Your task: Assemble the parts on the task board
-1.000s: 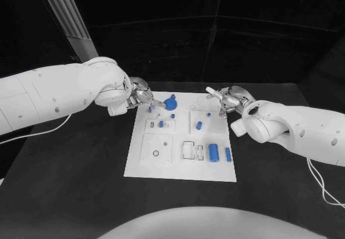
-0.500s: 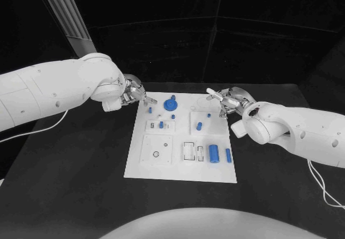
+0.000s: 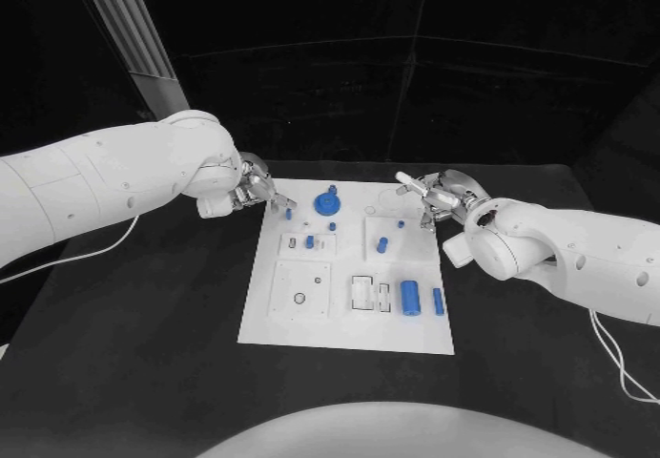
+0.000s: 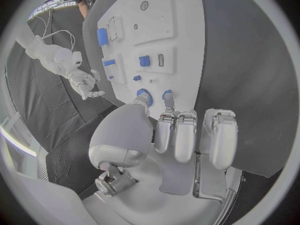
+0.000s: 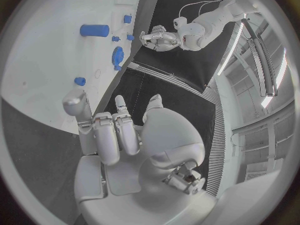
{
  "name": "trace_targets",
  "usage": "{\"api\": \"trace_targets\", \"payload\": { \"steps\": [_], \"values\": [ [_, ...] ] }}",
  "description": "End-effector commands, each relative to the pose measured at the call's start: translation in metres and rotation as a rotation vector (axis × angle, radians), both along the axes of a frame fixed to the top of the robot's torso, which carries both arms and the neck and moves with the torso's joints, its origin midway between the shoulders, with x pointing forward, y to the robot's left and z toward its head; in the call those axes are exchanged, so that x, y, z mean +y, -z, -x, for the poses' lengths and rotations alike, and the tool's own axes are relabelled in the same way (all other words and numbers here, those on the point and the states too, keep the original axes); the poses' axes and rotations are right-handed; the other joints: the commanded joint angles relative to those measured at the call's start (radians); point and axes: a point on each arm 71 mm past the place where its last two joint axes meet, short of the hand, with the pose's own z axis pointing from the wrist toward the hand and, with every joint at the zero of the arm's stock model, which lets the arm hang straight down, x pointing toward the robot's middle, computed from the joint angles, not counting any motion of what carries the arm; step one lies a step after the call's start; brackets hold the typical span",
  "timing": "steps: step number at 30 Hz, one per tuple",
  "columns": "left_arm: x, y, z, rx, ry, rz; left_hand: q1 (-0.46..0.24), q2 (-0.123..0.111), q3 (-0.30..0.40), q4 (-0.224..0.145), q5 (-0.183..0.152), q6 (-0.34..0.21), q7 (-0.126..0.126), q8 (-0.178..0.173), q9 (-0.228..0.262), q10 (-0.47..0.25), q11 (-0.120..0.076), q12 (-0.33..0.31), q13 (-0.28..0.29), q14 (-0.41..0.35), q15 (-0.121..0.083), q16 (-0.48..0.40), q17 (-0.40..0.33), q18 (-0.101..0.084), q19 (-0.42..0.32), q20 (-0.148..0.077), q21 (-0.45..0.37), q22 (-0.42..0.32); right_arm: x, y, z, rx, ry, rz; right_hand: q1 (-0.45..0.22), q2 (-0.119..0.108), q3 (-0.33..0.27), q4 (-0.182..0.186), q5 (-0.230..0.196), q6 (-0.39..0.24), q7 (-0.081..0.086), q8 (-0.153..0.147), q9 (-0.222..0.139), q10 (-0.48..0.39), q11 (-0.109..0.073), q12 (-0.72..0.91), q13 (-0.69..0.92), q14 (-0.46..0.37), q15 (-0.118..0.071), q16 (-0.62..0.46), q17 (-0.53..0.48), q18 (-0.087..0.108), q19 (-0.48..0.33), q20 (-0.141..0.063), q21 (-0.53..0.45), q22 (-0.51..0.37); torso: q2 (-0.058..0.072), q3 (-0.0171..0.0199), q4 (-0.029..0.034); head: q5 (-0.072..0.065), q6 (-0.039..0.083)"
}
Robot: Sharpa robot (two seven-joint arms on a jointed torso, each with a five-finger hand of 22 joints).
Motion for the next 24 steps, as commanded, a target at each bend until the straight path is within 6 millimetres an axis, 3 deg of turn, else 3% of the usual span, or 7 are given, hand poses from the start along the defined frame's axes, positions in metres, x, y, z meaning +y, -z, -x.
{"api": "trace_targets", "payload": {
  "steps": [1, 7, 13, 15, 21, 24],
  "values": [
    [0.0, 0.003, 0.001, 0.03, 0.026, -0.048, -0.002, 0.011, -0.011, 0.001, -0.014, 0.0, -0.002, -0.006, -0.004, 0.106, 0.008, 0.002, 0.261, 0.107, 0.007, 0.003, 0.263, -0.007, 0.105, 0.009, 0.004, 0.263, 0.001, -0.002, 0.0, -0.017, -0.001, -0.003, 0.009, -0.002, -0.004, -0.001, 0.004, 0.003, 0.025, 0.003, 0.001, 0.104, -0.009, 0.003, 0.26, 0.106, -0.006, 0.002, 0.263, 0.006, -0.001, -0.004, -0.004, 0.076, -0.001, 0.0001, -0.0017, 0.002, 0.005],
    [-0.002, 0.006, -0.003, 0.001, 0.04, -0.094, -0.01, 0.013, -0.022, 0.001, -0.024, 0.005, -0.002, -0.008, -0.008, 0.106, 0.008, 0.002, 0.261, 0.107, 0.007, 0.003, 0.263, -0.007, 0.105, 0.009, 0.004, 0.263, 0.001, -0.002, -0.001, -0.017, 0.0, -0.002, 0.009, -0.002, -0.004, -0.001, 0.005, 0.003, 0.025, 0.003, 0.001, 0.104, -0.009, 0.003, 0.26, 0.106, -0.007, 0.002, 0.263, 0.006, -0.001, -0.004, -0.004, 0.076, -0.002, -0.0003, 0.001, 0.001, 0.019],
    [-0.007, 0.008, -0.006, -0.018, 0.043, -0.093, -0.015, 0.017, -0.042, 0.0, -0.059, 0.009, -0.002, -0.012, -0.015, 0.106, 0.008, 0.002, 0.261, 0.107, 0.007, 0.003, 0.263, -0.007, 0.105, 0.009, 0.004, 0.263, 0.002, -0.002, -0.001, -0.016, -0.001, -0.002, 0.009, -0.002, -0.004, -0.001, 0.005, 0.003, 0.025, 0.003, 0.001, 0.104, -0.009, 0.003, 0.26, 0.106, -0.007, 0.002, 0.263, 0.006, -0.001, -0.004, -0.004, 0.076, -0.001, -0.0006, 0.0007, 0.002, 0.02],
    [-0.008, 0.008, -0.007, -0.021, 0.042, -0.093, -0.015, 0.022, -0.054, 0.0, -0.088, 0.011, -0.002, -0.014, -0.019, 0.106, 0.008, 0.002, 0.261, 0.107, 0.007, 0.003, 0.263, -0.007, 0.105, 0.01, 0.004, 0.263, 0.002, -0.002, -0.001, -0.015, -0.001, -0.002, 0.009, -0.002, -0.004, -0.001, 0.005, 0.003, 0.025, 0.003, 0.001, 0.104, -0.009, 0.003, 0.26, 0.106, -0.007, 0.002, 0.263, 0.006, -0.001, -0.004, -0.004, 0.076, -0.001, -0.0006, 0.0009, 0.002, 0.023],
    [-0.011, 0.011, -0.011, -0.026, 0.038, -0.091, -0.013, 0.025, -0.062, -0.001, -0.105, 0.012, -0.002, -0.015, -0.021, 0.106, 0.008, 0.002, 0.261, 0.107, 0.008, 0.003, 0.263, -0.007, 0.105, 0.01, 0.004, 0.263, 0.004, -0.002, -0.001, -0.015, -0.004, -0.003, 0.009, -0.002, -0.004, -0.001, 0.005, 0.003, 0.025, 0.003, 0.001, 0.104, -0.009, 0.003, 0.26, 0.106, -0.007, 0.002, 0.263, 0.006, -0.001, -0.004, -0.004, 0.076, -0.001, 0.0003, -0.0011, 0.008, 0.047],
    [-0.012, 0.012, -0.013, -0.029, 0.036, -0.088, -0.013, 0.025, -0.062, -0.001, -0.105, 0.012, -0.002, -0.015, -0.021, 0.106, 0.008, 0.002, 0.261, 0.107, 0.008, 0.003, 0.263, -0.007, 0.105, 0.01, 0.004, 0.263, 0.004, -0.002, -0.001, -0.015, -0.003, -0.003, 0.009, -0.002, -0.004, -0.001, 0.005, 0.003, 0.025, 0.003, 0.001, 0.104, -0.009, 0.003, 0.26, 0.106, -0.007, 0.002, 0.263, 0.006, -0.001, -0.004, -0.004, 0.076, 0.0, 0.0003, -0.0011, 0.009, 0.053]
  ]
}}
